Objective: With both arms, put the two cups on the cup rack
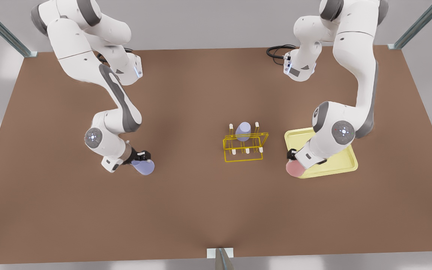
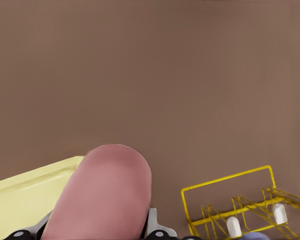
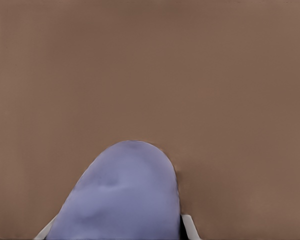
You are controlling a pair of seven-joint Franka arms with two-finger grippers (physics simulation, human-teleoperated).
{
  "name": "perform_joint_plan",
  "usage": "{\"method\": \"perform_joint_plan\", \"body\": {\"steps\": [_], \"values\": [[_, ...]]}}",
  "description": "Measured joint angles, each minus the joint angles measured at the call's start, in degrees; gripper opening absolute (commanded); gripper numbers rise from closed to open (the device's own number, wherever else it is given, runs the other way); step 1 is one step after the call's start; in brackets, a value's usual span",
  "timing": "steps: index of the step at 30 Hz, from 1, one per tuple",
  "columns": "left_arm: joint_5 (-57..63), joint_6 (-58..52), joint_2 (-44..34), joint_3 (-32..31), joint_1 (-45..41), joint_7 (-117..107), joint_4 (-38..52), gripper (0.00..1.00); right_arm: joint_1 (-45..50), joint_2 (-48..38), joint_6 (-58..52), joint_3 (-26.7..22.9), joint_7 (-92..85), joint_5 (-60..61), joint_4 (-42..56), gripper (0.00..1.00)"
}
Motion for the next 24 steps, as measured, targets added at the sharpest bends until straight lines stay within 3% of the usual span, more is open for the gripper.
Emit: {"method": "perform_joint_plan", "body": {"steps": [5,14,17,18,24], "values": [[-1.2,-5.7,0.6,-5.5,0.1,-4.7,1.8,0.78,1.7,-1.6,0.1,7.8,0.2,6.1,4.6,0.84],[-1.9,-10.5,5.7,-10.3,-0.2,-10.6,2.7,0.78,13.4,7.6,0.3,8.7,6.2,8.6,23.4,0.84],[-2.0,-11.1,7.1,-10.5,-0.8,-11.9,2.7,0.85,14.9,10.9,0.6,8.7,8.0,9.1,27.7,0.83],[-2.0,-11.2,7.4,-10.6,-0.8,-12.3,2.7,1.00,15.3,12.0,0.7,8.7,8.5,9.2,28.8,0.83],[-2.0,-11.9,7.6,-10.6,-0.5,-14.2,3.5,1.00,17.8,15.9,1.6,8.7,11.2,9.5,32.0,0.83]]}}
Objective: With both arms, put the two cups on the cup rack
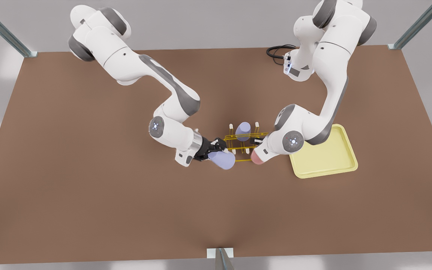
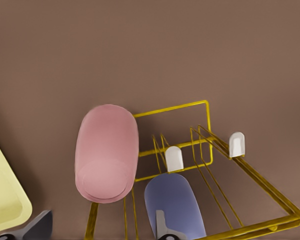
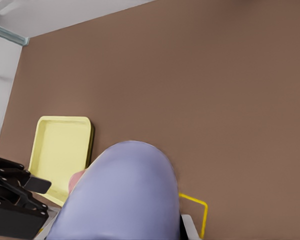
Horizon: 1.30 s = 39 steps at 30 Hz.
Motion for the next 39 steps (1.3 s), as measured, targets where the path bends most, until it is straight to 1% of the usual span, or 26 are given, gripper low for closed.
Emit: {"method": "perform_joint_plan", "body": {"steps": [1,3,5,6,7,8,9,10,16,17,18,25,26,27,28,30,31,32,35,37,39], "values": [[0.2,-1.2,-0.1,0.5,0.7,-0.3,3.5,1.00,0.5,0.1,0.1,0.0,0.4,0.0,0.0,0.83],[0.7,-5.3,-0.5,1.0,7.5,-0.7,13.6,1.00,1.2,0.3,0.1,-0.1,1.0,0.0,-0.5,0.83],[2.3,-8.8,-1.8,0.5,12.5,-0.9,17.5,1.00,1.7,0.3,0.1,-0.1,1.6,0.0,-1.7,0.83],[3.5,-10.3,-5.3,2.9,12.0,-0.4,15.8,1.00,1.9,0.3,0.0,-0.2,1.9,0.0,-2.2,0.83],[4.4,-11.0,-11.3,10.7,6.0,0.4,10.4,1.00,2.1,0.3,0.0,-0.3,2.1,0.0,-2.4,0.83],[5.0,-11.9,-15.0,15.7,1.3,1.2,7.3,1.00,2.4,0.5,0.0,-0.4,2.4,0.0,-2.4,0.83],[5.4,-12.8,-16.8,18.8,-1.4,1.9,6.2,1.00,2.6,0.7,0.1,-0.4,2.6,-0.1,-2.3,0.83],[5.7,-13.7,-17.4,20.3,-2.6,2.6,6.2,1.00,2.7,1.1,0.1,-0.4,2.8,-0.1,-2.1,0.83],[5.5,-18.7,-17.6,21.3,-3.6,6.1,6.6,1.00,4.2,2.9,0.4,-1.0,3.8,-0.3,-1.2,0.84],[5.5,-19.3,-17.6,21.2,-3.7,6.6,6.6,1.00,4.5,3.2,0.4,-1.0,4.0,-0.3,-1.0,0.89],[5.5,-19.8,-17.6,21.2,-3.7,7.0,6.6,1.00,4.8,3.6,0.4,-1.2,4.2,-0.4,-0.6,1.00],[5.5,-22.2,-17.5,21.2,-3.7,9.5,6.6,1.00,5.9,4.7,0.4,-1.9,5.2,-0.3,1.9,1.00],[5.5,-22.4,-17.5,21.2,-3.7,9.8,6.6,1.00,5.8,4.2,0.2,-2.7,5.3,-0.3,2.2,1.00],[5.5,-22.5,-17.5,21.2,-3.7,10.1,6.6,1.00,5.7,3.3,-0.3,-4.6,5.4,-0.4,2.4,1.00],[5.5,-22.6,-17.5,21.2,-3.6,10.3,6.6,1.00,5.7,2.4,-1.4,-7.7,5.5,-0.6,2.7,1.00],[5.5,-22.8,-17.5,21.2,-3.6,10.8,6.6,1.00,4.8,0.0,-6.1,-16.6,5.7,-6.2,2.8,1.00],[5.5,-22.9,-17.5,21.2,-3.6,11.0,6.6,1.00,2.5,-0.8,-9.5,-20.1,5.6,-10.1,3.0,1.00],[5.5,-23.0,-17.5,21.2,-3.6,11.2,6.6,1.00,-1.5,-2.2,-13.1,-22.0,5.4,-14.1,3.1,1.00],[5.5,-23.1,-17.5,21.3,-3.5,11.8,6.6,1.00,-12.0,-9.6,-23.1,-23.8,3.3,-22.5,3.1,1.00],[5.5,-23.2,-17.6,21.3,-3.3,12.1,6.6,1.00,-13.9,-16.5,-30.5,-24.0,1.9,-24.7,2.8,1.00],[5.5,-23.2,-17.6,21.3,-3.3,12.4,6.6,1.00,-14.2,-21.6,-36.9,-24.0,0.7,-26.0,2.9,1.00]]}}
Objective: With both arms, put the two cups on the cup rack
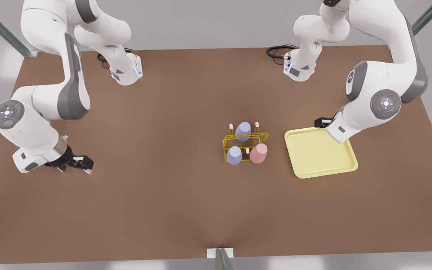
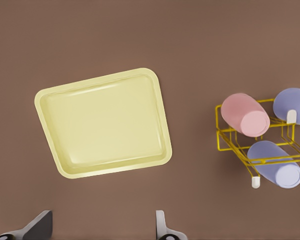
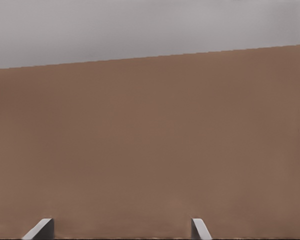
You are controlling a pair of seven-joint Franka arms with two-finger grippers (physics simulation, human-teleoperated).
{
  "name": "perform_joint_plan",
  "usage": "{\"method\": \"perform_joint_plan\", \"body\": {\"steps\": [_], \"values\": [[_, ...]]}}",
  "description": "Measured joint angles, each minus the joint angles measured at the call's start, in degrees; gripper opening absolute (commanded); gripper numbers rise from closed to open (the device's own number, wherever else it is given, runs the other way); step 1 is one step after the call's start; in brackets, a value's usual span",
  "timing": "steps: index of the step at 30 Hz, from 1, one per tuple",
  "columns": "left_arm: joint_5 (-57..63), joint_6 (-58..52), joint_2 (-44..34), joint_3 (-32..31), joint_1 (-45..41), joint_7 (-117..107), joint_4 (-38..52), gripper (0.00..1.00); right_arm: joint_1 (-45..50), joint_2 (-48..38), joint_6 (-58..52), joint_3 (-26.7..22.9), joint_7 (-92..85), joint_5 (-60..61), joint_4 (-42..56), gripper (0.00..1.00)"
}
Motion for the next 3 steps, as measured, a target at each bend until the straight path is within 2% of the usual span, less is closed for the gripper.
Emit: {"method": "perform_joint_plan", "body": {"steps": [3], "values": [[0.0,-0.4,0.0,0.0,-0.2,0.4,0.0,1.00,0.0,-2.9,-6.8,-0.1,-1.6,-1.0,0.4,1.00]]}}
